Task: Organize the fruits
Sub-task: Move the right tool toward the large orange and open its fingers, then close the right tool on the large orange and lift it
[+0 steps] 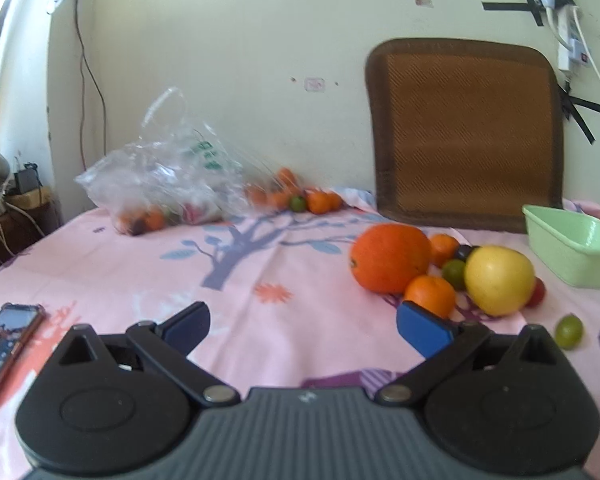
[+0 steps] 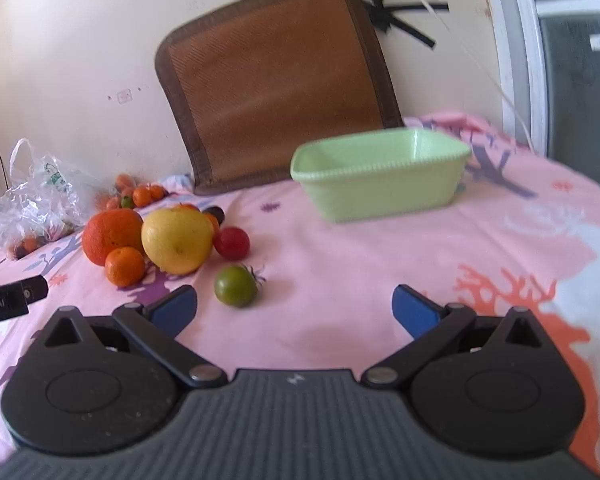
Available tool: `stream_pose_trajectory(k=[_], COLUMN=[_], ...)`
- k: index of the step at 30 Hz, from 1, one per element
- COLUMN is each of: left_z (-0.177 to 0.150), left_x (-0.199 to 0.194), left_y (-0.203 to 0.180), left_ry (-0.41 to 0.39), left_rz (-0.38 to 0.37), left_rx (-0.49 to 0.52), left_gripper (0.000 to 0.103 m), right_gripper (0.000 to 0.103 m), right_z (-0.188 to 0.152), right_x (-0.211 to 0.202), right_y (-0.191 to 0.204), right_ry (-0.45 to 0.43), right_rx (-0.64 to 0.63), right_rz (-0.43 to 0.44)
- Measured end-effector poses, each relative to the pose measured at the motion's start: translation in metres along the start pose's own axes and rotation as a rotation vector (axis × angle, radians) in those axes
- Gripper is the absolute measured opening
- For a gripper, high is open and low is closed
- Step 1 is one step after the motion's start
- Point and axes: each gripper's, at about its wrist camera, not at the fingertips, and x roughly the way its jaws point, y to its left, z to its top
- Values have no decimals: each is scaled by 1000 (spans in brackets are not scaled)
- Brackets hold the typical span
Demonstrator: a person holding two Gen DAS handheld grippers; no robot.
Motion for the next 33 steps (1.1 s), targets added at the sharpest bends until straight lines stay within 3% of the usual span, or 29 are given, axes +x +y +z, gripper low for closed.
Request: stream_pose_trajectory(k=[3, 7, 10, 13, 15, 22, 30, 31, 33], left_z=[-2, -2, 0, 1, -1, -9, -10, -10, -10], left_x=[3, 8, 15, 23, 28, 30, 36, 36, 36], left_y=[4, 11, 28, 50, 61, 89, 107, 108, 109], left_ry=[-33, -39, -27, -3, 8, 3, 10, 9, 5], left_rz=[24, -12, -53, -75, -72, -149, -200, -202, -204], left_rx=[24, 36, -6, -56, -70, -221, -332, -340, -348], left_gripper=[103, 103, 103, 103, 103, 103, 103, 103, 103], right_gripper=[103, 103, 103, 92, 89, 85, 86, 81, 79], right_z=[3, 8, 21, 37, 45, 67, 59, 56, 52], right_x=[-5, -3, 6, 15, 27, 101, 149, 153, 152], right_y=[12, 25, 40, 64, 83, 125, 142, 142, 146], right_ry=[-47, -82, -71, -84, -79, 77, 261, 288, 271], right_rx=[-54, -129, -218, -339, -413, -468, -472, -470, -497], right_rz=[21, 64, 139, 238, 298, 399, 392, 398, 390])
